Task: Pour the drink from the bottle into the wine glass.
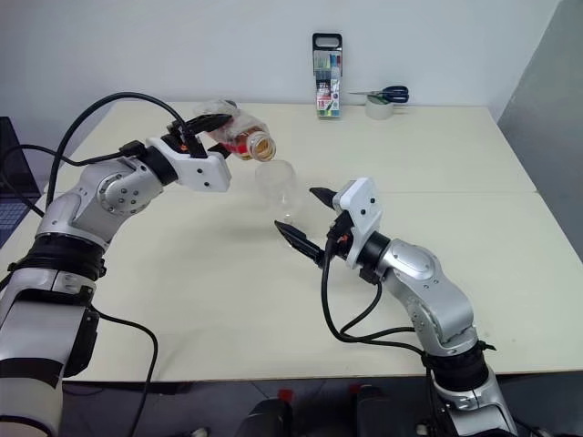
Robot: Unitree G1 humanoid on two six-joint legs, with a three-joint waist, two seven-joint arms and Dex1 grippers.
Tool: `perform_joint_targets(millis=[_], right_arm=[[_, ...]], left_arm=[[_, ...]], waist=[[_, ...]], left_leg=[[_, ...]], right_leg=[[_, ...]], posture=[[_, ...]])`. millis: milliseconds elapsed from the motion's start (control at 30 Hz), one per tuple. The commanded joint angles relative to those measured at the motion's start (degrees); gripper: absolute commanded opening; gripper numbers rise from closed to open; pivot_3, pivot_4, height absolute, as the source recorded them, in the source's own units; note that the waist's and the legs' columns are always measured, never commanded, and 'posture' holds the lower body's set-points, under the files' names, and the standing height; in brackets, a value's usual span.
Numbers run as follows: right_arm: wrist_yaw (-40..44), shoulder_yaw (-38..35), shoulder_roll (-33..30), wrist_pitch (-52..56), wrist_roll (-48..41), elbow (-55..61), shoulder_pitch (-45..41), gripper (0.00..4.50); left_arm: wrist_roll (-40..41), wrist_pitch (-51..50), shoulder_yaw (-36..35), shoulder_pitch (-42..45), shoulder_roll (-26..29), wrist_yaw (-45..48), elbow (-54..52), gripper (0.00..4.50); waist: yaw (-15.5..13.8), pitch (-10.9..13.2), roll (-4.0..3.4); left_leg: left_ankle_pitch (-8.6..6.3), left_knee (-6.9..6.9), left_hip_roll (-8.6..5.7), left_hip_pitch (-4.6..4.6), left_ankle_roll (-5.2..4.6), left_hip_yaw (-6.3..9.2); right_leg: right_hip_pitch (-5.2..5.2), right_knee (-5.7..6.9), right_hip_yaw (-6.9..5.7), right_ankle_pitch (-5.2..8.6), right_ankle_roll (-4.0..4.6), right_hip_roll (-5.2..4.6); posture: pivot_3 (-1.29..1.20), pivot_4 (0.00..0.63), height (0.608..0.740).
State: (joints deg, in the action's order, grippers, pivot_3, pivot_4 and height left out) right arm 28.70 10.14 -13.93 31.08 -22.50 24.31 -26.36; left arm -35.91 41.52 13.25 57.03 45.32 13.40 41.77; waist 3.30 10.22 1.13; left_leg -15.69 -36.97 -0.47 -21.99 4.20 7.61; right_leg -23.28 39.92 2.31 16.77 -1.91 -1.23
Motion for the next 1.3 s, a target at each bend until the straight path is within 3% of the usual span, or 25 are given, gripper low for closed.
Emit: perform_joint_targets(millis=[33, 1300], right_arm=[[0.1, -1.1, 0.4, -1.8, -0.1, 0.9, -1.4, 4.50], [0.2, -0.8, 1.2, -2.2, 0.6, 0.2, -1.1, 4.50]], left_arm=[[-0.1, 1.4, -0.3, 3.6, 1.9, -1.6, 0.1, 1.67], [-3.9, 6.7, 2.6, 8.7, 3.4, -5.6, 6.9, 1.67]], waist=[[0.0, 0.0, 0.00], [0.1, 0.0, 0.00]], left_leg=[[0.00, 0.00, 0.00, 0.00, 0.00, 0.00], [0.00, -0.01, -0.01, 0.00, 0.00, -0.01]], right_leg=[[0.00, 0.00, 0.00, 0.00, 0.00, 0.00], [-0.01, 0.03, -0.01, 0.00, 0.00, 0.00]], posture=[[0.00, 0.150, 0.740], [0.00, 0.150, 0.740]])
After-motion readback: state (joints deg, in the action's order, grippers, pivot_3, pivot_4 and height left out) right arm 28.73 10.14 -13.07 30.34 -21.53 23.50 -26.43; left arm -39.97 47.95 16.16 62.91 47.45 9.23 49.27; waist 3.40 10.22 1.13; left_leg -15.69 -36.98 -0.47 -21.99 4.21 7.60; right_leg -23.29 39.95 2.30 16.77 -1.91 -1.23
